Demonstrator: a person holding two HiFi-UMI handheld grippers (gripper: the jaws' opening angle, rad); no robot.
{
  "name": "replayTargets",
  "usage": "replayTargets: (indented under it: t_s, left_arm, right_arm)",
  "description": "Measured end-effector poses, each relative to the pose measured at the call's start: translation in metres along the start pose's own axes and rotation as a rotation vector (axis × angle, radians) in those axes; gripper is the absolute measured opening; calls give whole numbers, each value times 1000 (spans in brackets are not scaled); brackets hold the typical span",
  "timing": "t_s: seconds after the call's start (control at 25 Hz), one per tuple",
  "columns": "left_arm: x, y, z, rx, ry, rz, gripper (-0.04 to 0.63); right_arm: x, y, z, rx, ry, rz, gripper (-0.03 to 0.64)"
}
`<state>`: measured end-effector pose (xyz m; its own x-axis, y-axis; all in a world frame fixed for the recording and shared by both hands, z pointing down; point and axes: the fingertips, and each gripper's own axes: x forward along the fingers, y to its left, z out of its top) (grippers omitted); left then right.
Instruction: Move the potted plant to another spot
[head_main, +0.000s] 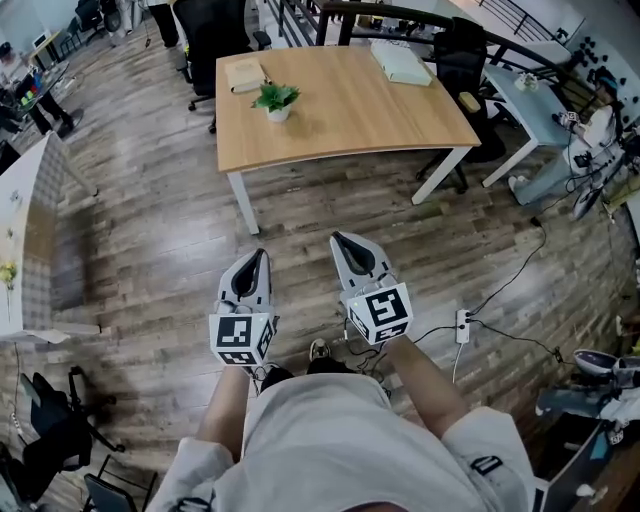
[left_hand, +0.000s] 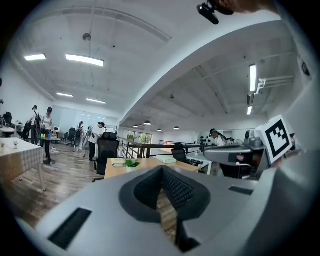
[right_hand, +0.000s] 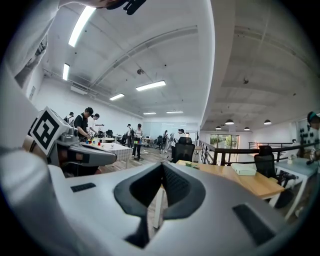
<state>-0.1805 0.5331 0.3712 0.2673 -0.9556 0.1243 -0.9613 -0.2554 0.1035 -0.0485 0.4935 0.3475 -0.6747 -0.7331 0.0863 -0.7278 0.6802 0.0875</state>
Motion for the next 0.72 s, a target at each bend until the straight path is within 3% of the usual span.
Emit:
replayTargets:
  t_s: [0.16,0.36,0.72]
  left_arm:
    - [11,-14,-12,37,43,-18,12]
    - [20,-18,-22,-6,53,39,12]
    - [43,-30,-36,-10,92,69,12]
  right_arm:
    - [-12,-21,-13,16,15,6,13]
    - [-17,-36,-28,23,38,36,59]
    - [-7,-72,-56,46,75,62,162]
